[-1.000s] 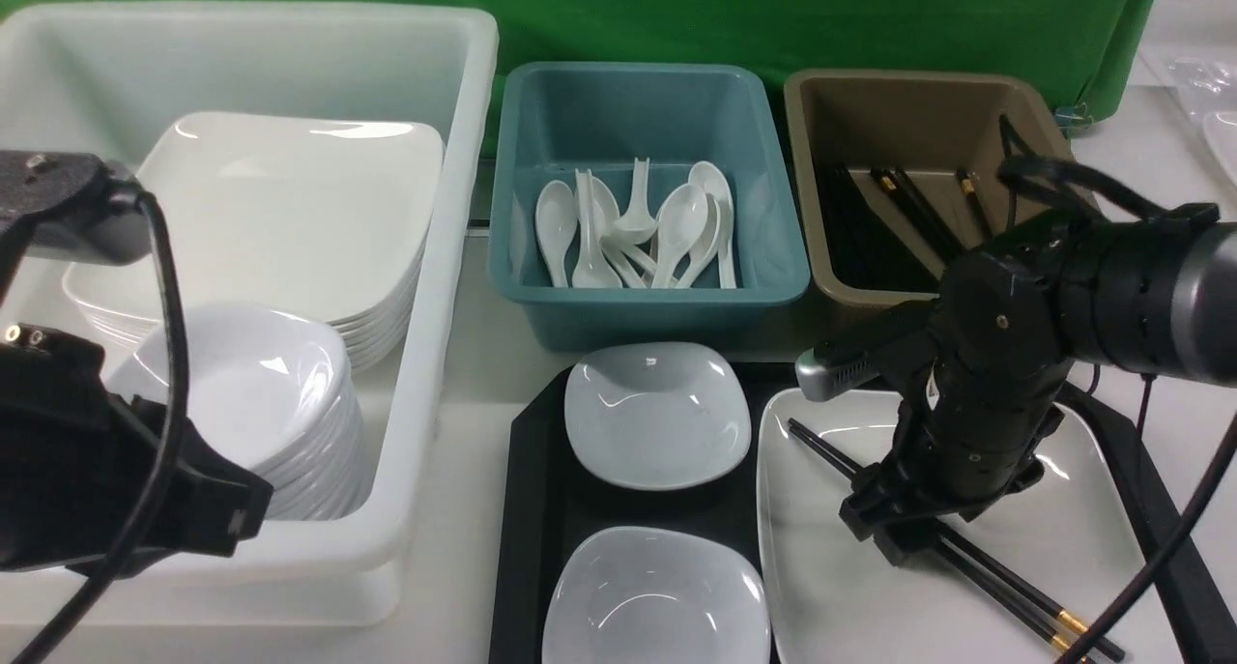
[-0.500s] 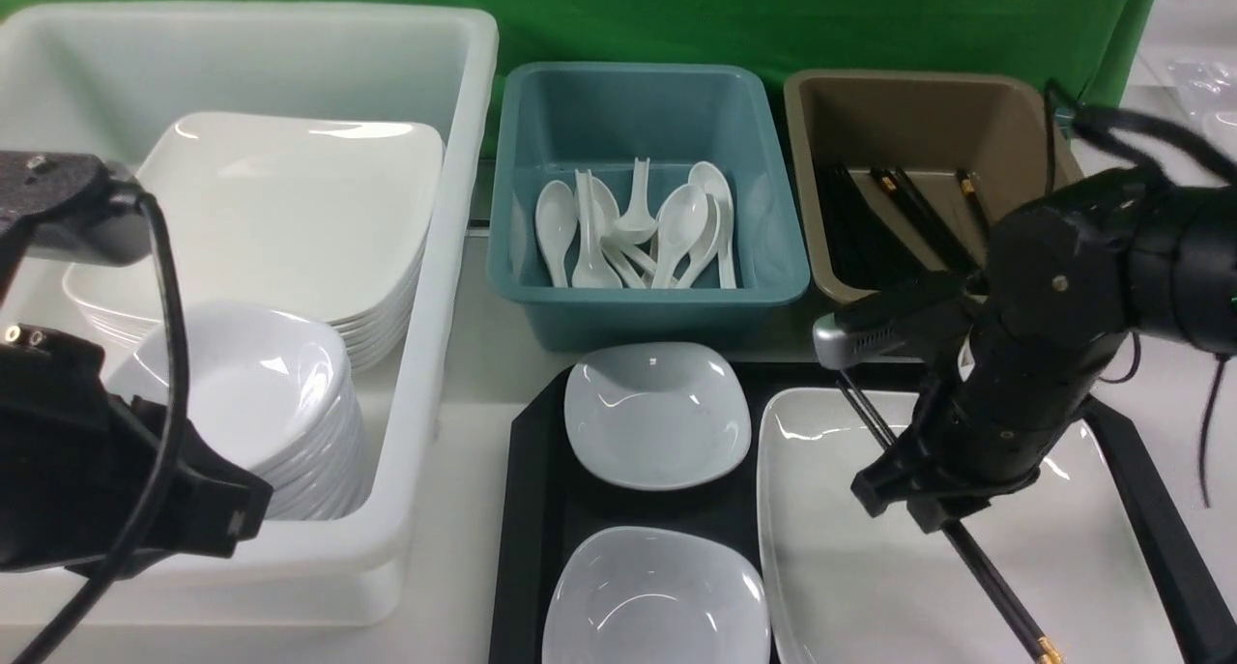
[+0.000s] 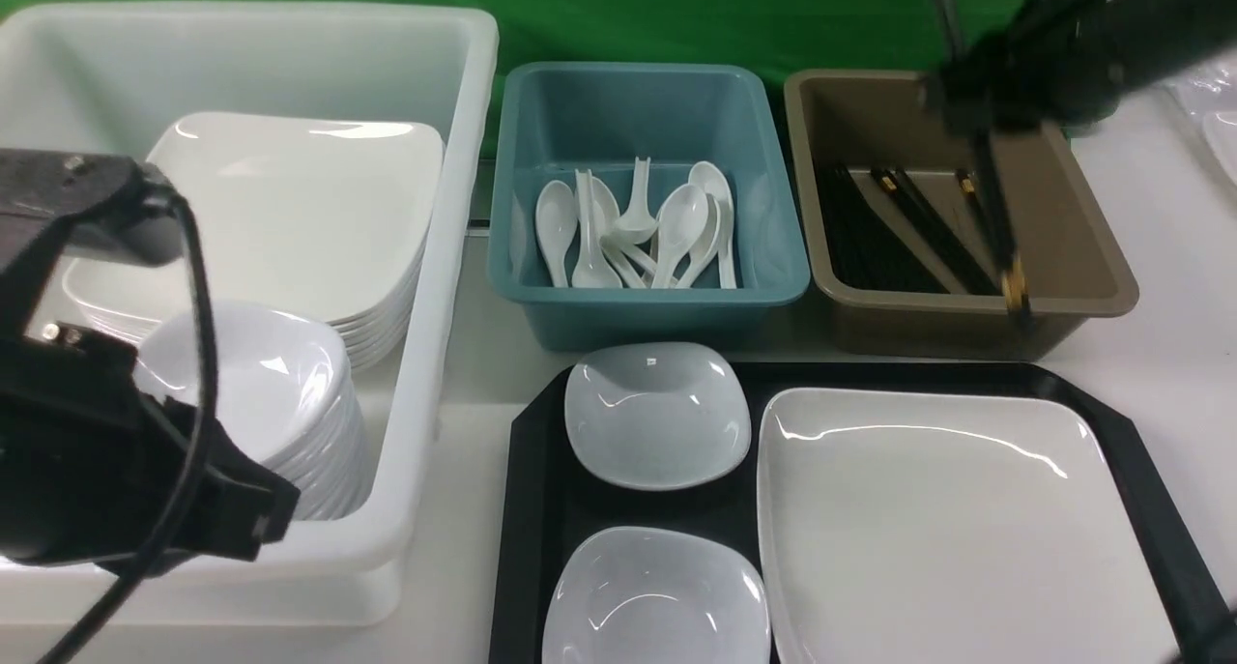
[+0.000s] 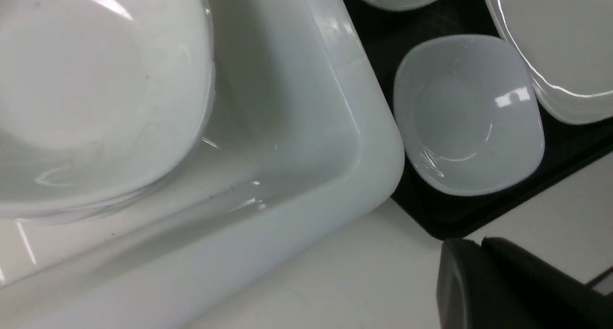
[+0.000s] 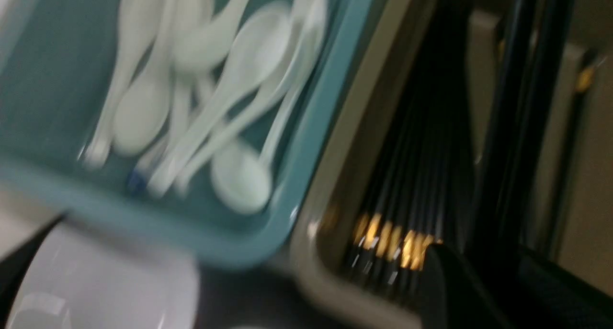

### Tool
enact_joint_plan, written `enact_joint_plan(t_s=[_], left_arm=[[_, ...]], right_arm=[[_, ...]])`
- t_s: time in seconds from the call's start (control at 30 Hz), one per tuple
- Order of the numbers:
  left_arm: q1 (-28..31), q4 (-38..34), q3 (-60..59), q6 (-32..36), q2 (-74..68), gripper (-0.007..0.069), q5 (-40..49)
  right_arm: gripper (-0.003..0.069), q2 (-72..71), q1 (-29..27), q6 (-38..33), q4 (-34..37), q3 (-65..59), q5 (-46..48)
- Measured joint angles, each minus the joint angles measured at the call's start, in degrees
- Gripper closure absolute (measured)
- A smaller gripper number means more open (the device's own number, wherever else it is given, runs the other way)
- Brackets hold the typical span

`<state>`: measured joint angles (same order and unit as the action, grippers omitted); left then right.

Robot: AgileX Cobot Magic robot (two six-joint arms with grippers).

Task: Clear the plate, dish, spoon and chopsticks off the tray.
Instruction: Use the right arm to put the chopsticks into the small storage box on the right

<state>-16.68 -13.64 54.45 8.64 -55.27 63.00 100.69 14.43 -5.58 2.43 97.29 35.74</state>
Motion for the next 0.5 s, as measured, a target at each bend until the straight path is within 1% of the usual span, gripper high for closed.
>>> enact_joint_plan(t_s=[0.13, 0.17, 0.2, 0.27, 0.33, 0.37, 0.43, 0.5], left_arm=[[-2.7, 0.1, 0.0, 0.4, -3.1, 0.0616, 0.7], [-3.9, 0.1, 0.0, 0.4, -3.9, 0.0616, 0.6], [-3.9, 0.1, 0.0, 0.4, -4.0, 0.0616, 0.6], [-8.7, 0.4, 0.0, -0.7, -6.5, 0.0616, -0.5], [-11.3, 0.8, 0.1, -1.6, -7.8, 0.0616, -1.1], [-13.5, 1.4, 0.3, -3.0, -9.2, 0.0616, -1.6], [-16.7, 3.5, 1.4, -6.4, -11.7, 0.0616, -1.8], [-19.4, 5.5, 3.0, -9.4, -14.5, 0.0616, -1.7]], right_arm=[[0.0523, 10.2, -2.9, 0.7, -0.3, 11.0, -2.6], [0.0523, 12.4, -3.2, 0.8, -0.3, 12.6, -2.9], [0.0523, 12.4, -3.2, 0.8, -0.3, 12.9, -2.9], [0.0523, 17.9, -3.3, 0.8, -0.4, 16.3, -3.5], [0.0523, 19.8, -3.3, 0.8, -0.4, 17.0, -3.9], [0.0518, 21.2, -3.3, 0.8, -0.4, 17.3, -4.3], [0.0489, 22.9, -3.3, 0.8, -0.4, 17.3, -4.8], [0.0443, 23.8, -3.3, 0.8, -0.5, 17.3, -5.0]])
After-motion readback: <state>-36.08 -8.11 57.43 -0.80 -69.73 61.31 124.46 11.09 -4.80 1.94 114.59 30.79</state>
